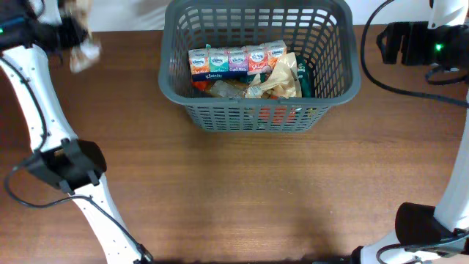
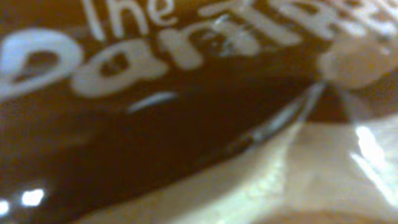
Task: Pack container
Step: 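Lift the Pantree pouch and drop it into the basket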
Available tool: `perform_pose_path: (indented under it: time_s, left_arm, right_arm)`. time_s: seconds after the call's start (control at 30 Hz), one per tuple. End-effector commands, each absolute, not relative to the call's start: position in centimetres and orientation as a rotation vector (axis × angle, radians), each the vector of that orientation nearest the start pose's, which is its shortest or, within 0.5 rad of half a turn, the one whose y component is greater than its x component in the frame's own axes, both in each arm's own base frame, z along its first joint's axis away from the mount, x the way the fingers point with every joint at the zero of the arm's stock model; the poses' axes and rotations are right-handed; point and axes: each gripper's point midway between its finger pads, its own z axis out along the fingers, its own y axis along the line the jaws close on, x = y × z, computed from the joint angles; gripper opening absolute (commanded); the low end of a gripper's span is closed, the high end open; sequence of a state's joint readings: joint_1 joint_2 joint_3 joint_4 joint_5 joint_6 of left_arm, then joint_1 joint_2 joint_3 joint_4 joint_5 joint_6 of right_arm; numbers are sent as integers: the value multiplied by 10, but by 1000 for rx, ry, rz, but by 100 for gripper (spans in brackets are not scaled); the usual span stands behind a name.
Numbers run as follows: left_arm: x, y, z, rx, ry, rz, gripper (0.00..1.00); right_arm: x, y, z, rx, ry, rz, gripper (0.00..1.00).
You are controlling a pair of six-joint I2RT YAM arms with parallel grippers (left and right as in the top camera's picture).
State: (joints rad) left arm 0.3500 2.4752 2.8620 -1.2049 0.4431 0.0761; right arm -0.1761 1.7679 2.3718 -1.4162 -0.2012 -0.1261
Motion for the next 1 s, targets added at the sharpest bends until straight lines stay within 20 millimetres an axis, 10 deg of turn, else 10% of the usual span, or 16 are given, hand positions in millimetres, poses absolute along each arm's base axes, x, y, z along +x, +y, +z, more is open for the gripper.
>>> perform_pose_path:
  time_s: [0.0,0.17,0.4,0.73,0.87,0.9,0.97]
  left_arm:
    - [568,32,377,335,1953,-521,1]
    - [543,-93,444,695,1656,-654,1]
    - [501,-229,404,1082,1608,-699,1]
    - [454,-249,198,1517,2201,-525,1]
    - [446,-243,158,1570,2313,-495,2]
    - [446,-242,154,1573,2324,-491,8]
    - [447,-242,149,1574,2329,-493,63]
  right_arm:
    - [403,-36,392,-28,2342,105,99]
    - [403,-36,392,-28,2344,105,99]
    - [402,-36,391,-27,2349,106,99]
    - [403,-34,391,-32,2346,117,99]
    - [402,-32,392,-38,2345,132,99]
    - [402,-32,392,-38,2345,133,99]
    - [402,-31,392,-40,2344,138,99]
